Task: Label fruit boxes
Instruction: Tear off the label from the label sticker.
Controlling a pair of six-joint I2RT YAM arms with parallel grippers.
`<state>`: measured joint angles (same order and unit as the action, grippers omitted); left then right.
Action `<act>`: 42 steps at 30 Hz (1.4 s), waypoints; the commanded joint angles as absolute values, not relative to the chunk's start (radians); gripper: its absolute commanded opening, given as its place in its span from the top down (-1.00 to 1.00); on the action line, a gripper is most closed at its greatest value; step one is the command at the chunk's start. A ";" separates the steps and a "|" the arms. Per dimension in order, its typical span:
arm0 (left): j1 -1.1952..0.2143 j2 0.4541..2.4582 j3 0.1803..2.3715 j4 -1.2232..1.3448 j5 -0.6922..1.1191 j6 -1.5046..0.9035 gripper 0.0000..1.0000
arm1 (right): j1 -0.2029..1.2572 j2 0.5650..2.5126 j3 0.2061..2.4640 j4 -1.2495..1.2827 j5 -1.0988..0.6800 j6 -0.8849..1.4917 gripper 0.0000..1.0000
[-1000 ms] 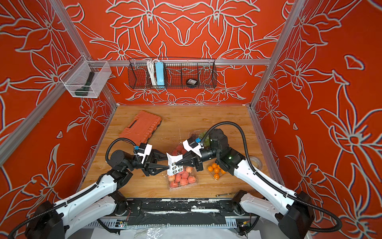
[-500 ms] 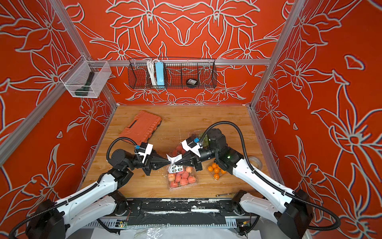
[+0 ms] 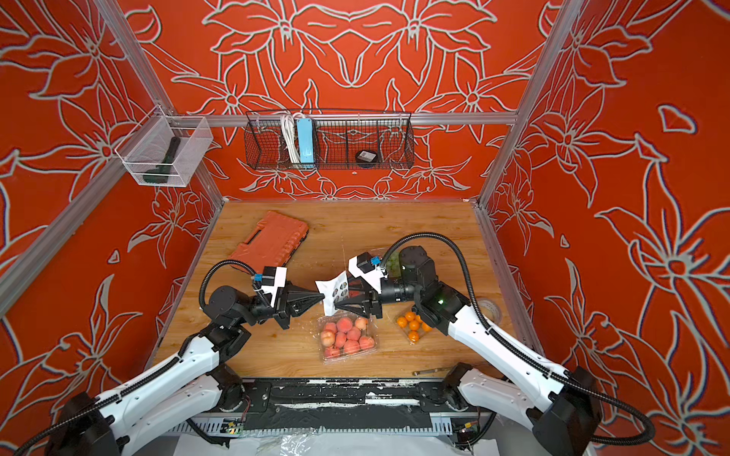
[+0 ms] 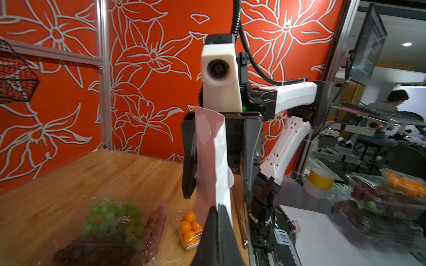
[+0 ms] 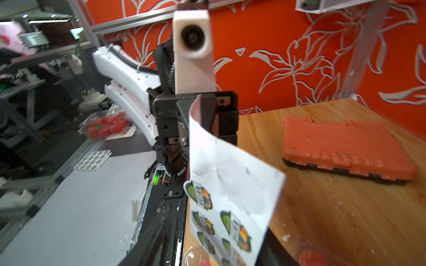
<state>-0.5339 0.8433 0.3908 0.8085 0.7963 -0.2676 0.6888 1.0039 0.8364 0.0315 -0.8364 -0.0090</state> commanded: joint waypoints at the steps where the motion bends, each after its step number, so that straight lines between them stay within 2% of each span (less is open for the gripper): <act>1: -0.532 0.858 0.416 0.782 0.666 -0.270 1.00 | 0.692 0.978 0.846 0.028 -0.527 0.095 -0.35; 3: -0.533 0.871 0.420 0.786 0.630 -0.277 1.00 | 0.723 0.993 0.860 0.027 -0.381 0.155 -0.75; 4: -0.533 0.880 0.424 0.784 0.624 -0.277 1.00 | 0.751 1.004 0.867 0.028 -0.300 0.171 -0.80; 6: -0.532 0.891 0.425 0.792 0.624 -0.279 1.00 | 0.782 1.029 0.872 0.056 -0.246 0.182 -0.84; 11: -0.533 0.878 0.420 0.776 0.617 -0.268 1.00 | 0.800 1.087 0.895 0.110 -0.263 0.198 -0.85; 16: -0.533 0.868 0.414 0.771 0.635 -0.263 1.00 | 0.804 1.086 0.884 0.139 -0.229 0.196 -0.78; 27: -0.532 0.837 0.391 0.793 0.680 -0.267 1.00 | 0.801 1.085 0.875 0.132 -0.227 0.161 -0.43; 35: -0.532 0.866 0.397 0.799 0.668 -0.264 1.00 | 0.800 1.047 0.843 0.184 -0.401 0.159 0.09; 42: -0.533 0.873 0.397 0.817 0.676 -0.274 1.00 | 0.801 1.068 0.854 0.175 -0.459 0.145 0.40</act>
<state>-0.5339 0.8726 0.3916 0.7685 0.6567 -0.2657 0.7959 1.0607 0.8532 0.1543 -0.4076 0.1604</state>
